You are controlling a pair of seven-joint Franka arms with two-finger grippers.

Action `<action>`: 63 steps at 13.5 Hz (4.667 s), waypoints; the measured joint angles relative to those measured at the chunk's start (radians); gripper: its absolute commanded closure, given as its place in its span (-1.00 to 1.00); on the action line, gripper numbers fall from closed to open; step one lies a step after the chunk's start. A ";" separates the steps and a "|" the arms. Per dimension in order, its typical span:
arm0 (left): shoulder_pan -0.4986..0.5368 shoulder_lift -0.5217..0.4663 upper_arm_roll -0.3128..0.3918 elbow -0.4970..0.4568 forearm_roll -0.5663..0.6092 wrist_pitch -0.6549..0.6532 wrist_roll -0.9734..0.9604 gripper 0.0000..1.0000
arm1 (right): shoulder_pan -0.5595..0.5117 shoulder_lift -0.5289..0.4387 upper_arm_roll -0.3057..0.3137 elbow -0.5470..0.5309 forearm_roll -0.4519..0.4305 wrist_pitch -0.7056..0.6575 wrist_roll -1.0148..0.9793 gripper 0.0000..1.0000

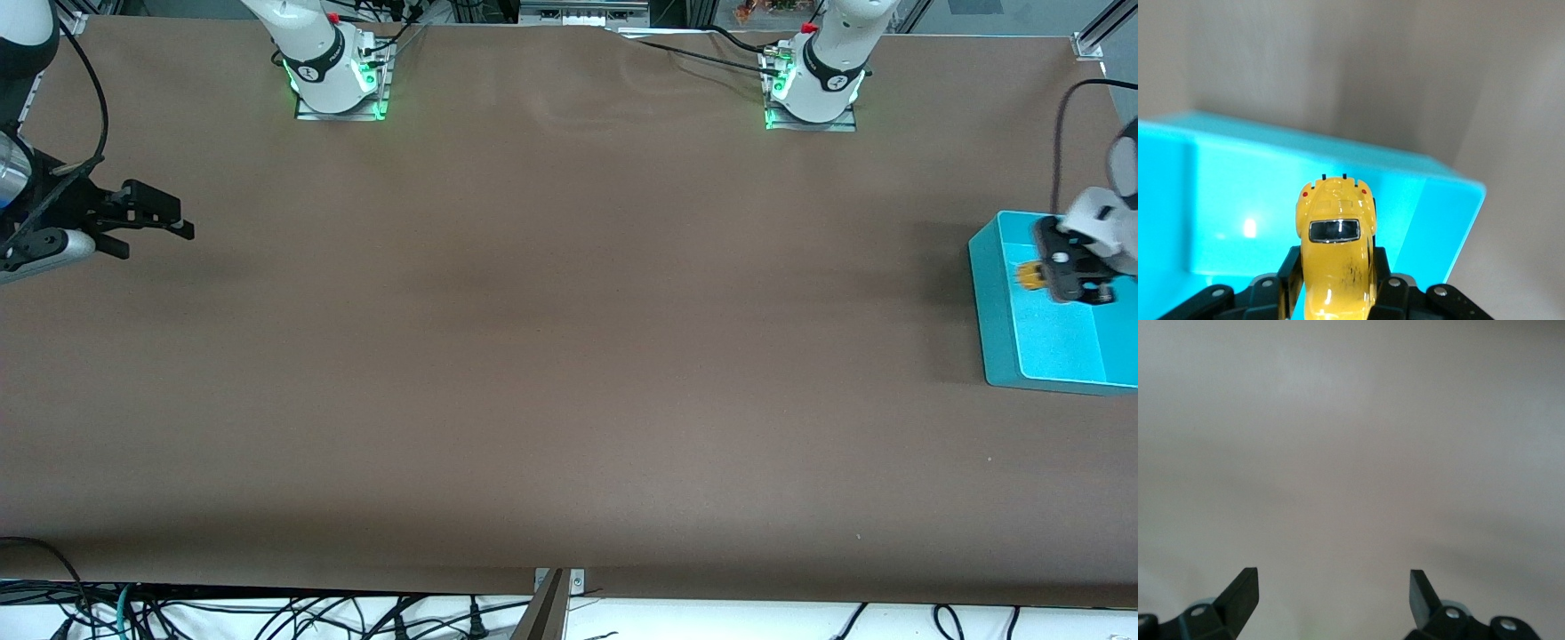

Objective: Wind and store yellow beetle car

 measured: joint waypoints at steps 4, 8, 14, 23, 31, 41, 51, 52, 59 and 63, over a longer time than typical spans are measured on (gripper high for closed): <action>0.145 0.229 0.009 0.028 0.126 0.230 0.096 0.15 | -0.002 -0.002 -0.009 0.006 -0.059 -0.034 0.000 -1.00; 0.162 0.286 0.000 0.042 0.141 0.262 0.100 -1.00 | -0.002 -0.002 -0.010 0.021 -0.071 -0.028 0.000 -1.00; 0.161 0.199 -0.081 0.148 0.016 0.065 0.092 -1.00 | 0.000 -0.002 -0.006 0.025 -0.104 -0.015 0.000 -1.00; -0.120 0.156 -0.293 0.596 -0.137 -0.591 -0.683 -1.00 | 0.008 -0.022 -0.004 0.033 -0.174 -0.007 0.001 -1.00; -0.781 -0.195 0.333 0.515 -0.513 -0.514 -1.233 -1.00 | 0.015 -0.034 0.000 0.034 -0.170 0.007 0.106 -1.00; -1.009 -0.296 0.606 0.243 -0.548 -0.332 -1.317 -1.00 | 0.024 -0.033 0.092 0.037 -0.169 0.007 0.186 -1.00; -1.019 -0.296 0.592 0.249 -0.548 -0.343 -1.402 -1.00 | 0.021 -0.034 0.091 0.042 -0.169 0.007 0.158 -1.00; -1.019 -0.296 0.593 0.249 -0.548 -0.358 -1.404 -1.00 | 0.021 -0.033 0.091 0.043 -0.169 0.007 0.157 -1.00; -1.011 -0.294 0.600 0.254 -0.548 -0.371 -1.408 -1.00 | 0.019 -0.034 0.088 0.045 -0.169 0.007 0.154 -1.00; -1.012 -0.293 0.599 0.259 -0.548 -0.371 -1.408 -1.00 | 0.017 -0.034 0.079 0.058 -0.169 0.007 0.153 -1.00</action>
